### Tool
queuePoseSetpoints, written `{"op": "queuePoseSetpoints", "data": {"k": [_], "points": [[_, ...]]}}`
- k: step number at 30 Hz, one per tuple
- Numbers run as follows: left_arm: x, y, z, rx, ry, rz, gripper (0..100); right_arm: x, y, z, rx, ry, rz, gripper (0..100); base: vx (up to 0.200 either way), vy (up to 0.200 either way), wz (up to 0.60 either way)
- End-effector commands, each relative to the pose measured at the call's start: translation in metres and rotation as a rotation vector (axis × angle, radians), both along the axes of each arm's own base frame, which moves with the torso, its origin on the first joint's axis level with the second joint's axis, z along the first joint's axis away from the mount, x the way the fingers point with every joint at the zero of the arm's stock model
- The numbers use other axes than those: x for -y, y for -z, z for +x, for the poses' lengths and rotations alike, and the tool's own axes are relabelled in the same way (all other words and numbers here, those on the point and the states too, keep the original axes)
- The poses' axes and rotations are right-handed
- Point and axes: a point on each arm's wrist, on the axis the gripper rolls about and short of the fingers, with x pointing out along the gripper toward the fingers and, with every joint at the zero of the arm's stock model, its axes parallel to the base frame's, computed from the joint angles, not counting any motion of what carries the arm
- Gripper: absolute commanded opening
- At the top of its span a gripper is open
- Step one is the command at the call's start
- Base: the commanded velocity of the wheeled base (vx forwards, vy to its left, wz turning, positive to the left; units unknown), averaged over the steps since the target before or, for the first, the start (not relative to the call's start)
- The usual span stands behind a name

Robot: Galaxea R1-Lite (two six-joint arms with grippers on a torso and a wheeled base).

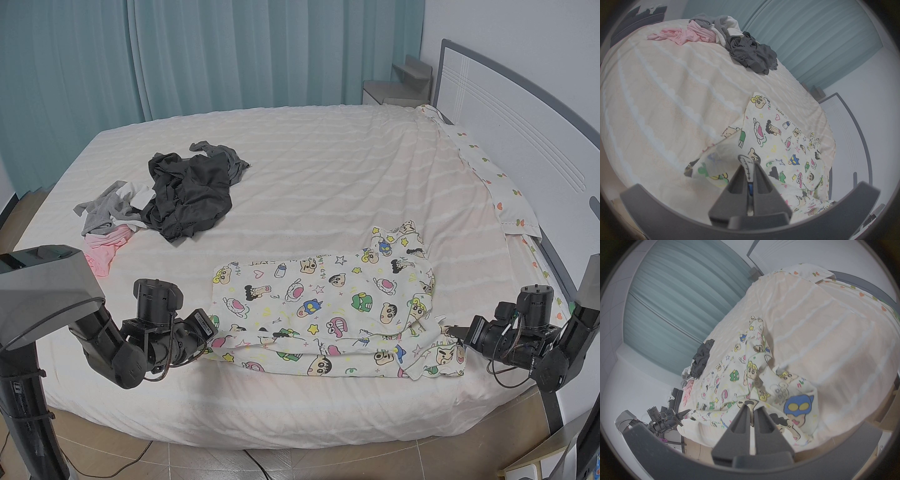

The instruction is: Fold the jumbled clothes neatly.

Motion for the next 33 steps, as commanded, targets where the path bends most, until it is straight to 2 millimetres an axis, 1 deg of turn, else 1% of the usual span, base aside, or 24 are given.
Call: {"op": "queuePoseSetpoints", "data": {"k": [1,5,12,17,18,19,20,26,29,30,33], "points": [[0.003,0.017,0.017,-0.010,-0.025,0.015,0,0.000,0.029,0.012,-0.034,0.024,-0.011,0,0.000,0.000,0.00],[0.004,0.018,0.023,0.000,-0.026,0.010,0,0.001,0.037,0.023,0.003,0.048,-0.015,0,0.000,0.000,0.00],[0.007,0.018,0.033,0.010,-0.063,-0.050,0,0.002,0.031,0.039,0.062,0.057,-0.002,0,0.000,0.000,0.00],[0.006,0.025,0.036,0.000,-0.073,-0.055,0,0.002,0.035,0.043,0.061,0.059,-0.002,0,0.000,0.000,0.00],[0.006,0.026,0.036,-0.003,-0.073,-0.054,0,0.003,0.036,0.045,0.062,0.064,0.002,100,0.000,0.000,0.00],[0.006,0.026,0.036,-0.005,-0.074,-0.053,0,0.004,0.035,0.047,0.065,0.072,0.009,100,0.000,0.000,0.00],[0.004,0.026,0.037,-0.004,-0.082,-0.055,100,0.004,0.034,0.047,0.068,0.076,0.019,100,0.000,0.000,0.00],[-0.008,0.017,0.041,0.025,-0.147,-0.073,100,0.009,0.030,0.046,0.067,0.101,0.041,100,0.000,0.000,0.00],[-0.023,0.000,0.041,0.064,-0.184,-0.086,100,0.019,0.027,0.047,0.085,0.171,0.063,100,0.000,0.000,0.00],[-0.023,0.000,0.041,0.064,-0.184,-0.086,100,0.019,0.027,0.047,0.085,0.171,0.063,100,0.000,0.000,0.00],[-0.037,-0.013,0.033,0.078,-0.216,-0.090,100,0.028,0.021,0.044,0.103,0.250,0.115,100,0.000,0.000,0.00]]}}
